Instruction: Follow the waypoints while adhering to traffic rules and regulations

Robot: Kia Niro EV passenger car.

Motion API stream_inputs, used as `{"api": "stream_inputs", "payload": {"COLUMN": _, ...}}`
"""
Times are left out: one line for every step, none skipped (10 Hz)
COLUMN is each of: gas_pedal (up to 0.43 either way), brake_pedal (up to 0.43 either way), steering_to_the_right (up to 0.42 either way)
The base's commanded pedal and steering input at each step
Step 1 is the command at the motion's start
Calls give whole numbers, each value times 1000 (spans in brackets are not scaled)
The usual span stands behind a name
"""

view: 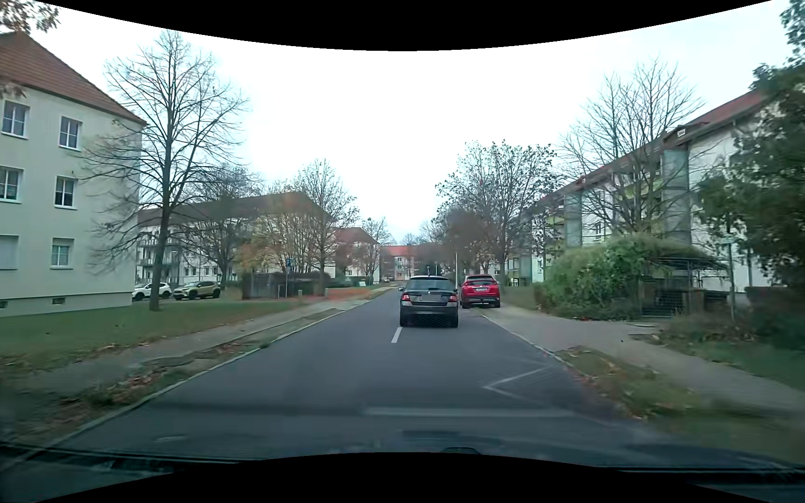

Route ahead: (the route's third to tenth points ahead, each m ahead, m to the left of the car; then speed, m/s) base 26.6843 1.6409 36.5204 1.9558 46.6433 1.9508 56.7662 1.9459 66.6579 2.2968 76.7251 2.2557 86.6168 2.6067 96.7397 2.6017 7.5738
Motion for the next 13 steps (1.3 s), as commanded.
{"api": "stream_inputs", "payload": {"gas_pedal": 130, "brake_pedal": 0, "steering_to_the_right": -2}}
{"api": "stream_inputs", "payload": {"gas_pedal": 130, "brake_pedal": 0, "steering_to_the_right": -2}}
{"api": "stream_inputs", "payload": {"gas_pedal": 130, "brake_pedal": 0, "steering_to_the_right": -2}}
{"api": "stream_inputs", "payload": {"gas_pedal": 130, "brake_pedal": 0, "steering_to_the_right": -3}}
{"api": "stream_inputs", "payload": {"gas_pedal": 130, "brake_pedal": 0, "steering_to_the_right": -5}}
{"api": "stream_inputs", "payload": {"gas_pedal": 130, "brake_pedal": 0, "steering_to_the_right": -5}}
{"api": "stream_inputs", "payload": {"gas_pedal": 130, "brake_pedal": 0, "steering_to_the_right": -5}}
{"api": "stream_inputs", "payload": {"gas_pedal": 130, "brake_pedal": 0, "steering_to_the_right": -5}}
{"api": "stream_inputs", "payload": {"gas_pedal": 118, "brake_pedal": 0, "steering_to_the_right": -5}}
{"api": "stream_inputs", "payload": {"gas_pedal": 118, "brake_pedal": 0, "steering_to_the_right": -5}}
{"api": "stream_inputs", "payload": {"gas_pedal": 118, "brake_pedal": 0, "steering_to_the_right": -5}}
{"api": "stream_inputs", "payload": {"gas_pedal": 130, "brake_pedal": 0, "steering_to_the_right": -5}}
{"api": "stream_inputs", "payload": {"gas_pedal": 130, "brake_pedal": 0, "steering_to_the_right": -3}}
